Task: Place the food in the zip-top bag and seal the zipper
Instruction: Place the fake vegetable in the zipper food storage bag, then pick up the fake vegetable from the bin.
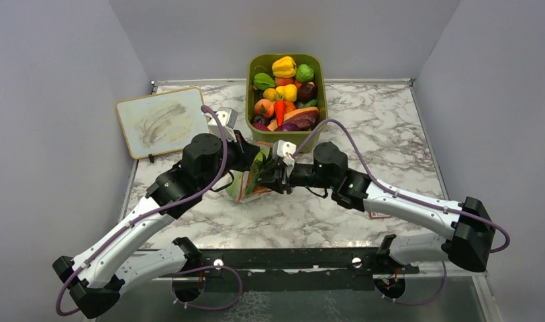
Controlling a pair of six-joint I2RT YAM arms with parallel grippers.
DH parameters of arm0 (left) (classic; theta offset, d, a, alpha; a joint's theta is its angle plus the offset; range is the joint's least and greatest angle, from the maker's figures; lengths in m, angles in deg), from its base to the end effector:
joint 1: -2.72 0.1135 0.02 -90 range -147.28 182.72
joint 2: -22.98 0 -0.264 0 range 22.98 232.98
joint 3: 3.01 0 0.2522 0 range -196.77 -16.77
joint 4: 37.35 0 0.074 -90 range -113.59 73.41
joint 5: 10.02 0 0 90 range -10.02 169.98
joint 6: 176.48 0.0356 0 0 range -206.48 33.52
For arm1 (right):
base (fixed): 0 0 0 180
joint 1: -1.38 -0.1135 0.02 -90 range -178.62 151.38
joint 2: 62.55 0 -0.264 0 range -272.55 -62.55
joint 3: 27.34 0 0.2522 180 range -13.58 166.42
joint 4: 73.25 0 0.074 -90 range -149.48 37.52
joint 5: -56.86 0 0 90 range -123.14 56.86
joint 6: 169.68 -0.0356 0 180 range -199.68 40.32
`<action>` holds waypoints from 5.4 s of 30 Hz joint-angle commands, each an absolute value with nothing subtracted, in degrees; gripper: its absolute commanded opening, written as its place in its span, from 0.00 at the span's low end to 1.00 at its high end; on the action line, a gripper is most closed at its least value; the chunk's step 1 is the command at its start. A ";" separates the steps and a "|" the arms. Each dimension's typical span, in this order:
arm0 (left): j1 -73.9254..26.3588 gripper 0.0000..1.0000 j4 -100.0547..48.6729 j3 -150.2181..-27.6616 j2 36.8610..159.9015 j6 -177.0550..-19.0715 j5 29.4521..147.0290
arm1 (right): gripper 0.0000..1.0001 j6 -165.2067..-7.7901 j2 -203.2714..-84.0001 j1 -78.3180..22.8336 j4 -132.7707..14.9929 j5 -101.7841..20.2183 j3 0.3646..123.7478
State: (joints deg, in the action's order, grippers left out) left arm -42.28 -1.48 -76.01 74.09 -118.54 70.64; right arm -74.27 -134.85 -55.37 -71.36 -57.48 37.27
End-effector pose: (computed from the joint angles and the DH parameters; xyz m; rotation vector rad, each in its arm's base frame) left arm 0.1414 -0.1332 0.3866 0.0927 1.8842 -0.7963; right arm 0.1493 0.2544 0.3135 -1.2144 1.3769 1.0125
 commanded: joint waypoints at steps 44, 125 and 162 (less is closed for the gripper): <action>-42.18 0.00 -10.09 -76.57 71.11 -129.33 81.41 | 0.01 -92.37 -128.68 -55.88 -72.09 -32.57 30.69; -42.20 0.00 -2.56 -75.54 65.13 -106.04 65.70 | 0.53 -85.78 -137.08 -44.13 -49.62 -10.83 58.78; -42.19 0.00 0.43 -73.03 57.97 -104.59 64.26 | 0.64 -90.64 -195.70 -29.34 -31.63 -29.81 109.91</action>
